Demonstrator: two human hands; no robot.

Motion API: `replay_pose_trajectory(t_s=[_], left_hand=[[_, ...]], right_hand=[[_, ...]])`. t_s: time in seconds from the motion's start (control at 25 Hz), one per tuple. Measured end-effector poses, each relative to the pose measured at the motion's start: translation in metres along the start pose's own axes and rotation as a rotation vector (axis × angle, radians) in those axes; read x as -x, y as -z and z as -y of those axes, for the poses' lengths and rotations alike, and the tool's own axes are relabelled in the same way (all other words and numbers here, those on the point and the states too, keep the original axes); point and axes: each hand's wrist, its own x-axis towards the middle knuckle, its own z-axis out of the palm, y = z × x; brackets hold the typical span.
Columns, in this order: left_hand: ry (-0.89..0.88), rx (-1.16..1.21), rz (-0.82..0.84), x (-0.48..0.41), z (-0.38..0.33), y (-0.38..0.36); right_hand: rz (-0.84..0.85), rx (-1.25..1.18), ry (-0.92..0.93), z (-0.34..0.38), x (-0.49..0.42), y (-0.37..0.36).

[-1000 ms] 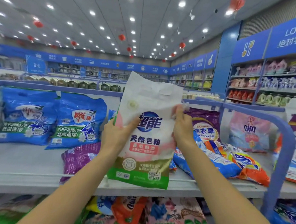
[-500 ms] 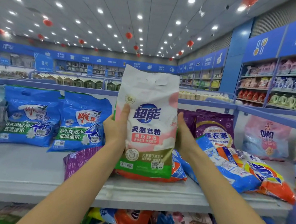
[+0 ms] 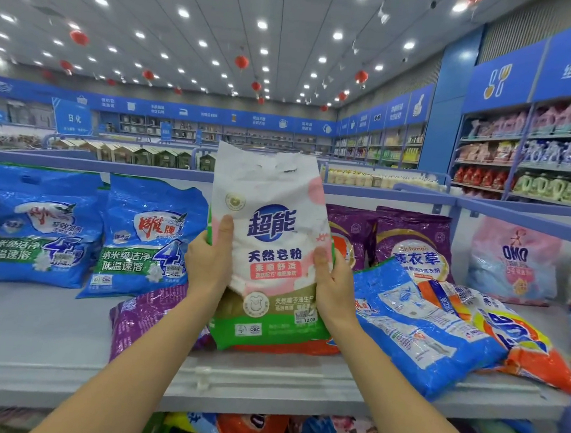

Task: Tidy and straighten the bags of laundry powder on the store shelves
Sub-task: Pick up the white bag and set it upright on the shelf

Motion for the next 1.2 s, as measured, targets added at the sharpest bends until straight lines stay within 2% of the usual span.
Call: replay_pose_trajectory(t_s=[0.12, 0.2, 0.32, 0.48, 0.6, 0.72, 0.84, 0.96, 1.2], left_hand=[[0.064, 0.081, 0.26, 0.012, 0.007, 0.017], [0.055, -0.035, 0.381, 0.024, 0.017, 0.025], [-0.04, -0.117, 0.442, 0.037, 0.027, 0.028], [-0.133, -0.113, 0.549, 0.039, 0.025, 0.037], [-0.103, 0.012, 0.521, 0.044, 0.012, 0.043], [-0.055, 0.15, 0.483, 0.053, 0.002, 0.048], [-0.055, 0.239, 0.462, 0.063, 0.0, 0.065], [-0.064, 0.209, 0.463, 0.071, 0.003, 0.1], [0.027, 0.163, 0.567, 0.083, 0.006, 0.221]], right_hand=[[-0.034, -0.07, -0.022, -0.003, 0.001, 0.003], [-0.113, -0.135, -0.092, 0.001, 0.005, 0.001], [-0.226, -0.167, -0.216, -0.003, 0.012, -0.008], [-0.269, -0.197, -0.338, 0.004, 0.013, -0.008], [-0.116, -0.272, -0.346, 0.011, 0.008, 0.001], [0.021, -0.34, -0.256, 0.016, 0.013, 0.003], [-0.024, -0.374, -0.195, 0.023, 0.034, -0.008], [-0.085, -0.321, -0.151, 0.038, 0.067, -0.03], [-0.103, -0.263, -0.164, 0.069, 0.161, -0.102]])
